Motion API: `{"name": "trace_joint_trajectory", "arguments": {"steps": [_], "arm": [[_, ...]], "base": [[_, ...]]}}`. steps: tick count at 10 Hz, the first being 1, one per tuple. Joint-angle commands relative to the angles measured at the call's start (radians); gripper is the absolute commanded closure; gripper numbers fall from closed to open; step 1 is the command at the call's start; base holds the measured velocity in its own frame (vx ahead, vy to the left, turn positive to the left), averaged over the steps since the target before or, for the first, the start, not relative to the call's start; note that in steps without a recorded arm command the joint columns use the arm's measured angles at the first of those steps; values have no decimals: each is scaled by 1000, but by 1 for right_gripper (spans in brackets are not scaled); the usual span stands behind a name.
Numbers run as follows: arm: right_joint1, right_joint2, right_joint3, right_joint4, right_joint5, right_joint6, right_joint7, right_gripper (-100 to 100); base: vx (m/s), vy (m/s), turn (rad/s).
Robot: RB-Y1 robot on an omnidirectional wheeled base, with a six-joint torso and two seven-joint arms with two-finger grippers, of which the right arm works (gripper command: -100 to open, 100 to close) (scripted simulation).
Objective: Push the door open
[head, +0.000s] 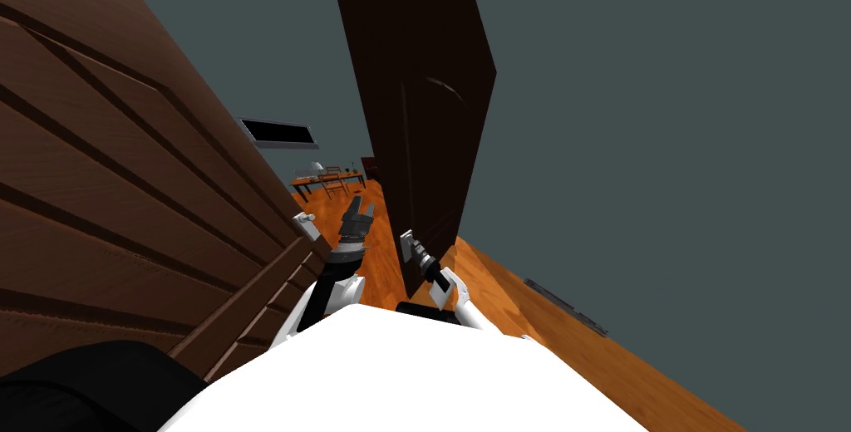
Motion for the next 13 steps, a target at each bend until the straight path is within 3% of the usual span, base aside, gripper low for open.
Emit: {"name": "trace_joint_trajectory", "arguments": {"steps": [1, 7, 13], "arm": [[7, -2, -10, -13, 15, 0, -2, 100], [60, -11, -35, -52, 73, 14, -13, 100], [123, -6, -64, -100, 143, 31, -26, 100]], "base": [[82, 174, -110], [97, 168, -114], [114, 167, -142]]}}
